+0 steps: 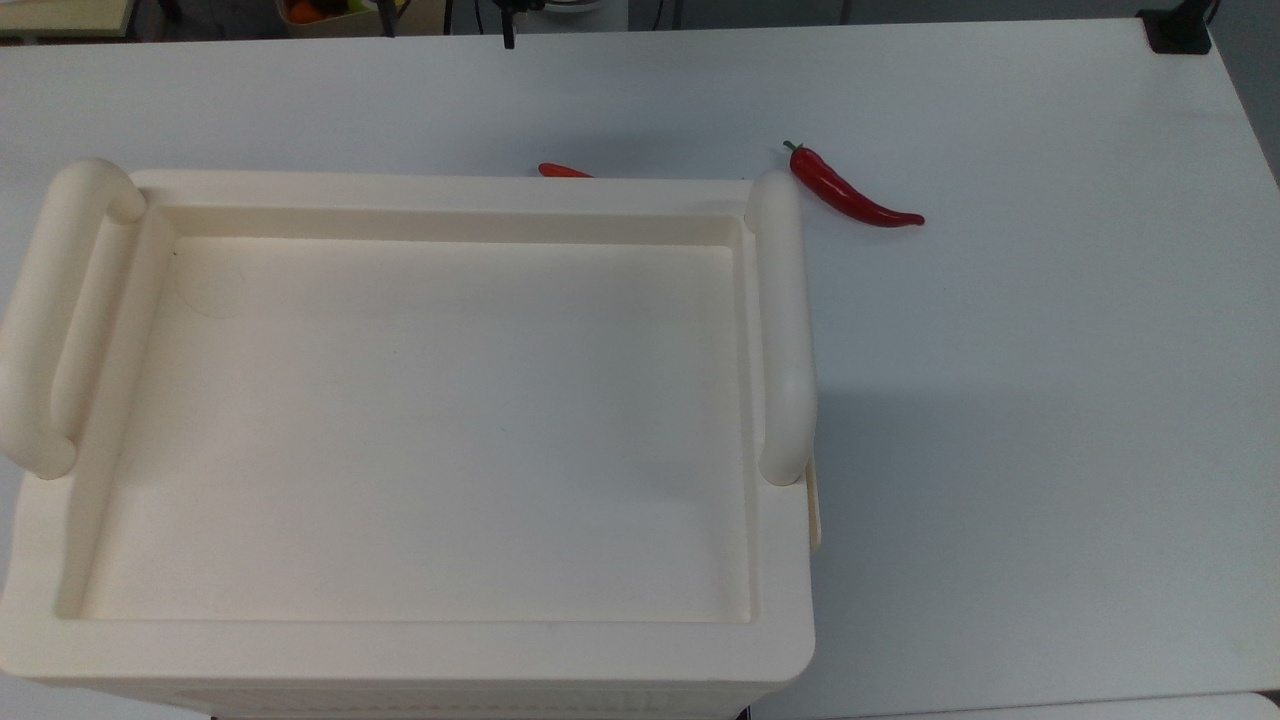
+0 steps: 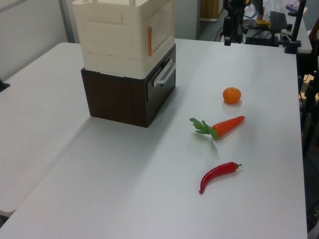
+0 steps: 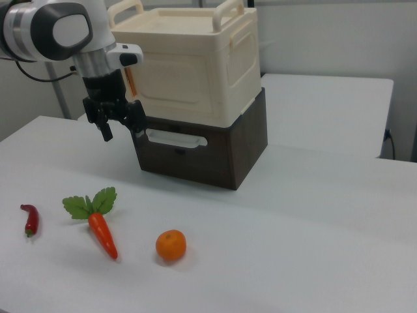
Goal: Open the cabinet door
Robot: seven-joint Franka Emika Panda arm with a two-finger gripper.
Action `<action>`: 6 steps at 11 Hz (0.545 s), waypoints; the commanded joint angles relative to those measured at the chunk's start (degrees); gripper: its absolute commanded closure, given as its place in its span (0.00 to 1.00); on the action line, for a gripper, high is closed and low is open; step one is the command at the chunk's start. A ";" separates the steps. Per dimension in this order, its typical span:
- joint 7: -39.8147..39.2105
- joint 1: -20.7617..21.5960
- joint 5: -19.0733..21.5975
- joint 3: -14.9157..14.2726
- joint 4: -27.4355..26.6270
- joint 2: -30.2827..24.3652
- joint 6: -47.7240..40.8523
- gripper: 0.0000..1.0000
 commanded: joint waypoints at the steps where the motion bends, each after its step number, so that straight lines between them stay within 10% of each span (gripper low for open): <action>1: -0.73 -0.77 0.90 0.58 0.05 -0.71 -1.48 0.00; 6: -0.31 -0.33 1.25 0.67 4.86 2.44 -1.39 0.00</action>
